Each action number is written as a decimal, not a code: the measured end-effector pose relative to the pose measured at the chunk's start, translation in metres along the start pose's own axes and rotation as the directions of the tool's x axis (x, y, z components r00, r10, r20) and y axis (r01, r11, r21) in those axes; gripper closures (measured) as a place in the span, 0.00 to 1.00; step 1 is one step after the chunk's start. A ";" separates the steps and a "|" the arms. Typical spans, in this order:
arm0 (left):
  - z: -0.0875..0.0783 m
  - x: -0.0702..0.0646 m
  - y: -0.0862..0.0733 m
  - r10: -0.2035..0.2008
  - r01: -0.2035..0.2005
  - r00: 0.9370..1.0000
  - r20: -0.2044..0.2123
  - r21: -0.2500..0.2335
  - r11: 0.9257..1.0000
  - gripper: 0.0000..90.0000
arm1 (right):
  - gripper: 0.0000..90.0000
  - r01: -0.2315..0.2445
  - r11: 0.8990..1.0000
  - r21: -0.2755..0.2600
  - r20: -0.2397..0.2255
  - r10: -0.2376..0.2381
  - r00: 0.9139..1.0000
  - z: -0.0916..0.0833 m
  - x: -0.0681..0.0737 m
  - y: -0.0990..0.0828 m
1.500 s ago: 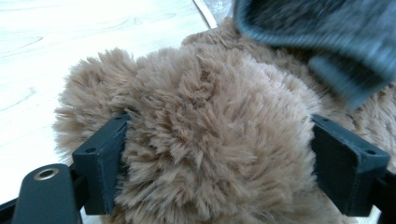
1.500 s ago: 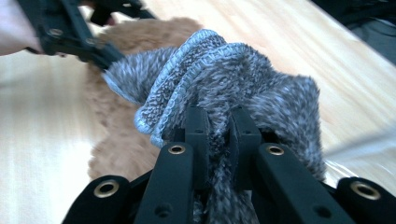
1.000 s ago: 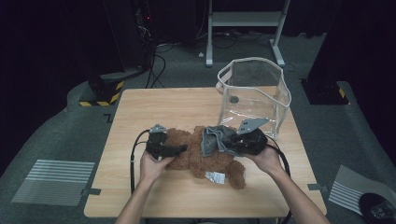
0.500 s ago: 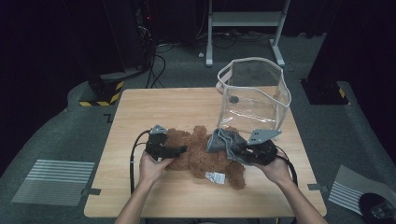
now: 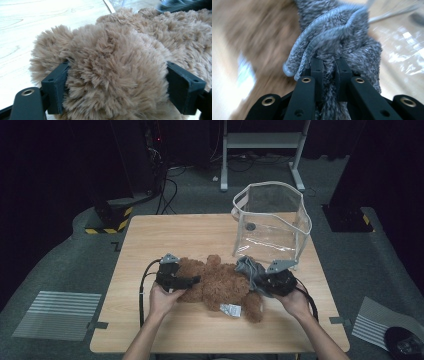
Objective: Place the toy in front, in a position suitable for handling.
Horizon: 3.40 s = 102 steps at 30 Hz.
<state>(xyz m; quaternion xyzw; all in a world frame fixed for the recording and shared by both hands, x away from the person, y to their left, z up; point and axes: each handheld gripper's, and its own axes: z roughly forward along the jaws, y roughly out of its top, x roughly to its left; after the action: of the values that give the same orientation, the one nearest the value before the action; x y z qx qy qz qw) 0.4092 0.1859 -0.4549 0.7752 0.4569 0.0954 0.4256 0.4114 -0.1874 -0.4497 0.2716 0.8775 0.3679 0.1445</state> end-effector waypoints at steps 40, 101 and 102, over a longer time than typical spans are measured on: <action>-0.004 -0.005 -0.001 0.015 -0.014 0.999 -0.031 0.026 1.000 0.18 | 0.89 0.002 0.975 0.220 -0.090 0.019 0.996 0.036 0.008 -0.010; -0.004 0.000 -0.005 0.005 -0.005 1.000 -0.027 0.000 1.000 0.17 | 0.88 -0.064 0.991 0.114 0.083 0.055 0.995 0.050 0.002 -0.018; -0.005 0.000 -0.006 0.005 -0.005 1.000 -0.025 0.003 1.000 0.17 | 0.89 -0.067 0.992 0.109 0.083 0.058 0.995 0.049 0.001 -0.020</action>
<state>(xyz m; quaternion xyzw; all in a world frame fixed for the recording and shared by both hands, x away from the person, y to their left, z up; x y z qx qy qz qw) 0.4029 0.1896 -0.4562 0.7759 0.4602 0.1053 0.4184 0.4257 -0.1708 -0.4985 0.3211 0.8812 0.3116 0.1527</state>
